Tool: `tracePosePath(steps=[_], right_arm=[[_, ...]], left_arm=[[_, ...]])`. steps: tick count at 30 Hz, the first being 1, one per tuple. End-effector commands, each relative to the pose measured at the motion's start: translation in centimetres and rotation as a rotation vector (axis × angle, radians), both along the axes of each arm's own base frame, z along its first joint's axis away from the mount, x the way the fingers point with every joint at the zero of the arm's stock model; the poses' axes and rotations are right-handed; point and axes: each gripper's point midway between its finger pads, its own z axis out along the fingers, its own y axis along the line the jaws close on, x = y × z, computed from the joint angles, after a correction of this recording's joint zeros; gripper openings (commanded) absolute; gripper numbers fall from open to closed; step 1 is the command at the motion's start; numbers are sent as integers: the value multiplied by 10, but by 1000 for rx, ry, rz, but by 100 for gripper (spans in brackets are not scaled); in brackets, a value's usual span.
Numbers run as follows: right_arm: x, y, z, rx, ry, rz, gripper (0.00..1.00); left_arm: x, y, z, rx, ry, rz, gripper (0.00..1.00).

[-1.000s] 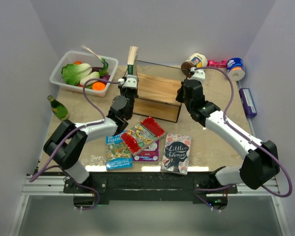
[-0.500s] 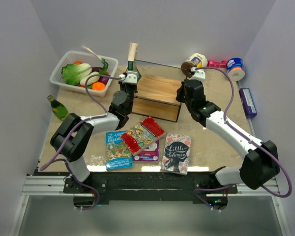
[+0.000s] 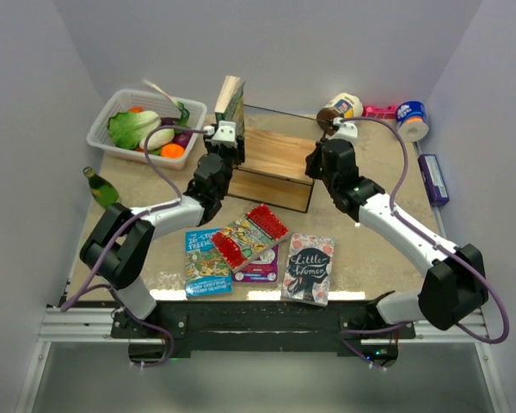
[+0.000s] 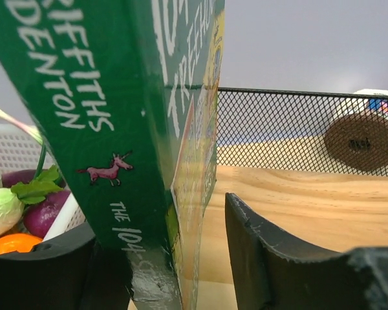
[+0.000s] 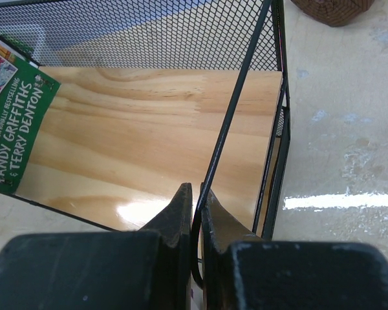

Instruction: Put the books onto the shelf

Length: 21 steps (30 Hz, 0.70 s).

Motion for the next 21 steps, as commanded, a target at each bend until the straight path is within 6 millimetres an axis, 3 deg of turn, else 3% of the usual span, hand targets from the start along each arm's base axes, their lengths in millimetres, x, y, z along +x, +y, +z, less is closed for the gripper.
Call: tracePosePath(steps=[1, 8, 17, 21], right_arm=[[-6, -2, -28, -20, 81, 3, 0], [-5, -2, -24, -20, 74, 6, 0], [-6, 0, -22, -18, 74, 16, 0], [-7, 0, -20, -18, 71, 20, 3]], left_arm=[[-1, 34, 34, -56, -54, 120, 60], [-4, 43, 58, -62, -74, 138, 63], [-17, 67, 42, -48, 5, 215, 69], [-26, 77, 46, -49, 9, 238, 70]])
